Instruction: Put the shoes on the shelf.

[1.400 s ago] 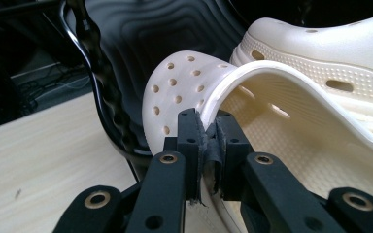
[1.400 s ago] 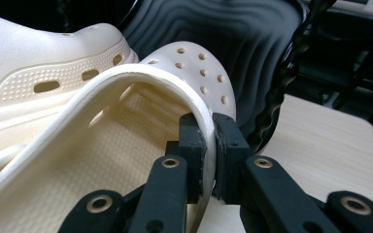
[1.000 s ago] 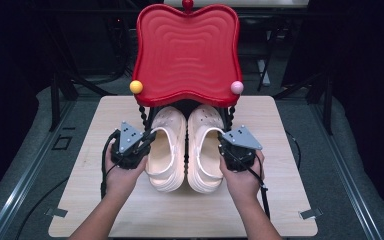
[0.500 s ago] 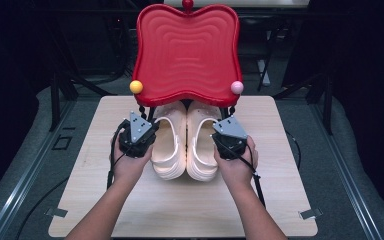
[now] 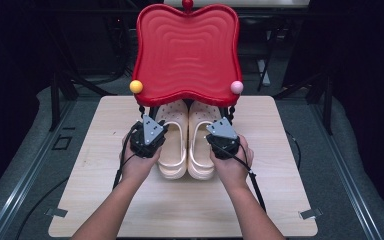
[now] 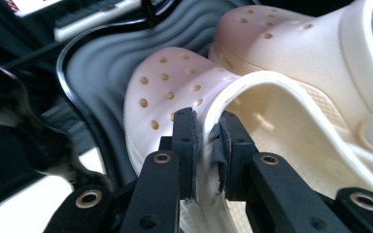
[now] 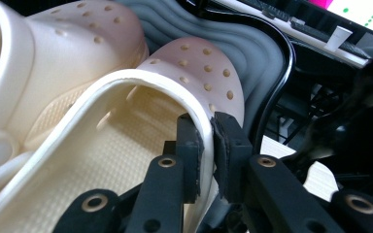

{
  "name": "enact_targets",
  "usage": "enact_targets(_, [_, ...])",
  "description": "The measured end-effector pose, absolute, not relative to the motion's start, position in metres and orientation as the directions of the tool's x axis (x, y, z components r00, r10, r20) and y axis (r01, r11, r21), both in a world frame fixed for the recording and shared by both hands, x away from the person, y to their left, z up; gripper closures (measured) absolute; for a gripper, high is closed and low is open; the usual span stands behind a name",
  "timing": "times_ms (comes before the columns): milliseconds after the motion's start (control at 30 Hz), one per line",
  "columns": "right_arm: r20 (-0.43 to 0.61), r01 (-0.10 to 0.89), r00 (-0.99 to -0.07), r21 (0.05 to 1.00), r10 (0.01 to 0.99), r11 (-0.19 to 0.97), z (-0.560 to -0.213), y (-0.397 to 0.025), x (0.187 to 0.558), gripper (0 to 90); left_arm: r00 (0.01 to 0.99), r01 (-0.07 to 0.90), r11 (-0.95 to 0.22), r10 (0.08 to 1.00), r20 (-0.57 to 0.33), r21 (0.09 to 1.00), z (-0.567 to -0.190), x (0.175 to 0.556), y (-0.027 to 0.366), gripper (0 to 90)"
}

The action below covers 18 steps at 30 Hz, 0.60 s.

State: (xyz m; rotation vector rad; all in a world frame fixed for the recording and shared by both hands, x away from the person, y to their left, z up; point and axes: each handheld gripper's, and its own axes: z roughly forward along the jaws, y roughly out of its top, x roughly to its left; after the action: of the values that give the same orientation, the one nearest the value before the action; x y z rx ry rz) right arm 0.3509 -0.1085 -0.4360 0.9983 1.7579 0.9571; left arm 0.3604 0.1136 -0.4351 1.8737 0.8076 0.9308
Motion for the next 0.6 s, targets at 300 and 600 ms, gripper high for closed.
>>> enact_targets(300, [-0.293,0.214,-0.332,0.903,0.897,0.374,-0.441,-0.106,0.348,73.6,0.503,0.195,-0.337,0.84,0.201,0.921,-0.438,0.36,0.119,71.7])
enact_targets(600, [-0.251,0.226,-0.379,0.908,0.891,0.352,-0.439,-0.108,0.346,63.4,0.517,0.257,-0.22,0.854,0.059,0.941,-0.437,0.362,0.127,58.1])
